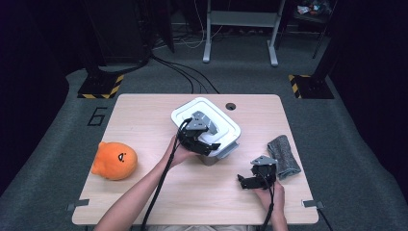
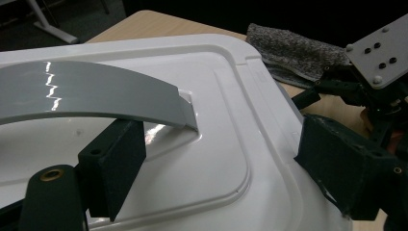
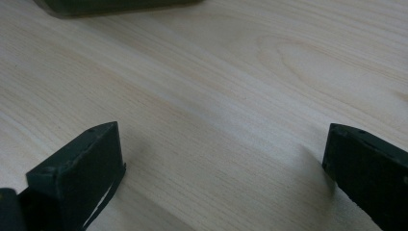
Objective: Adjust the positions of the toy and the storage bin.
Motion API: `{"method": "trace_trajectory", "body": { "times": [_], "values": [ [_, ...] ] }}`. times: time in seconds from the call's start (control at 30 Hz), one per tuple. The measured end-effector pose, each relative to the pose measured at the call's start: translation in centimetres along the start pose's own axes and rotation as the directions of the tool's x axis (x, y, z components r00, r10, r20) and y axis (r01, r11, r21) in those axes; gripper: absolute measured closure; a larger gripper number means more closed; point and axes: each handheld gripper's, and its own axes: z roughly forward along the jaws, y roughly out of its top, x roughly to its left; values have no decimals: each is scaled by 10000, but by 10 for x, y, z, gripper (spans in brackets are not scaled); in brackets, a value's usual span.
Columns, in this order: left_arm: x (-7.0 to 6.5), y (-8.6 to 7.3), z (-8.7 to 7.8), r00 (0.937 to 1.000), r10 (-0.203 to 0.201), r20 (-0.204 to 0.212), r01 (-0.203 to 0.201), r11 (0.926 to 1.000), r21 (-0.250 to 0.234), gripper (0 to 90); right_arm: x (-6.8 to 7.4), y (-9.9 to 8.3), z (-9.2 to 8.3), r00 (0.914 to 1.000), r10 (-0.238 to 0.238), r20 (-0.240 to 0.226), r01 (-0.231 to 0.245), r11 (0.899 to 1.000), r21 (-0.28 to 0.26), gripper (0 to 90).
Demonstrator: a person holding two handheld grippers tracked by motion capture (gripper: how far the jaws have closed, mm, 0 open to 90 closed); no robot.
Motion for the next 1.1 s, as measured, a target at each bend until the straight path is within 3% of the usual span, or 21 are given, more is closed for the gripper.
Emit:
{"method": "trace_trajectory", "body": {
  "times": [0.3, 0.53, 0.57, 0.7, 1.1],
  "values": [
    [-4, 2, -16, 9982, 294, -513, -288, 9995, 117, 120, 0, 0, 0, 10000, -10, 3, 10, 10000, 2, 0],
    [-3, -4, -49, 9965, 27, -834, -59, 9993, -374, 117, 0, 0, 0, 10000, 2, -1, -2, 10000, 5, 0],
    [-2, -6, -54, 9974, -66, -719, 34, 9990, -454, 117, 0, 0, 0, 10000, 7, -3, -7, 10000, 5, 0],
    [-3, -18, -71, 9949, -355, -942, 279, 9963, -811, 116, 0, 0, 0, 10000, -12, -6, 12, 10000, 2, 0],
    [-22, -63, -91, 9900, -392, -1354, 342, 9987, -389, 116, -1, 0, 0, 10000, 62, 15, -62, 10000, 8, 0]
  ]
}}
